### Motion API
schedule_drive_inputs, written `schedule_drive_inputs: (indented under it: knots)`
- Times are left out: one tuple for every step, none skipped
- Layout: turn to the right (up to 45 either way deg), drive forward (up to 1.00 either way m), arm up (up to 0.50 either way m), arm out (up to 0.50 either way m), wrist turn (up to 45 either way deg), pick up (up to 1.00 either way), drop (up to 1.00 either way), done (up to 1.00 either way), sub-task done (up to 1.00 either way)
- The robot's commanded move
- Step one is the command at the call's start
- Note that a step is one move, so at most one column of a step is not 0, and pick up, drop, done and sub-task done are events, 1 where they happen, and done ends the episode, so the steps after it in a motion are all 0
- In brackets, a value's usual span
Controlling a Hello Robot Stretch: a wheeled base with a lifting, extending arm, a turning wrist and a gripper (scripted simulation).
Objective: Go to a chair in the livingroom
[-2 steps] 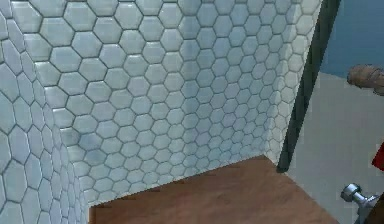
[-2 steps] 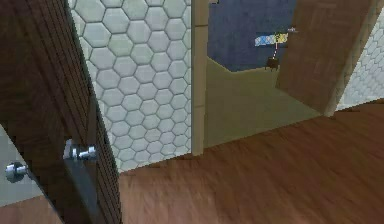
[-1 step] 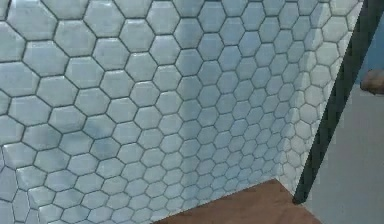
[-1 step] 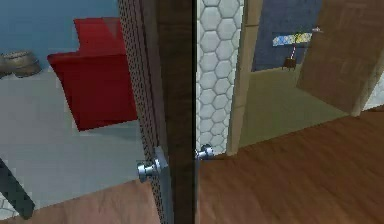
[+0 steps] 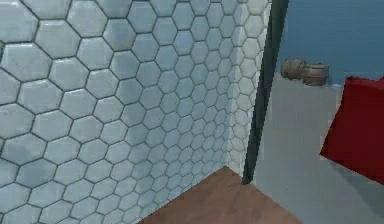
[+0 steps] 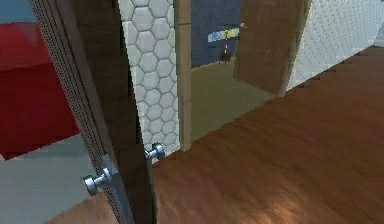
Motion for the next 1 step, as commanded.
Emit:
schedule_drive_inputs:
  knots:
    - [0.0, 0.30, 0.00, 0.00, 0.0, 0.00, 0.00, 0.00, 0.00]
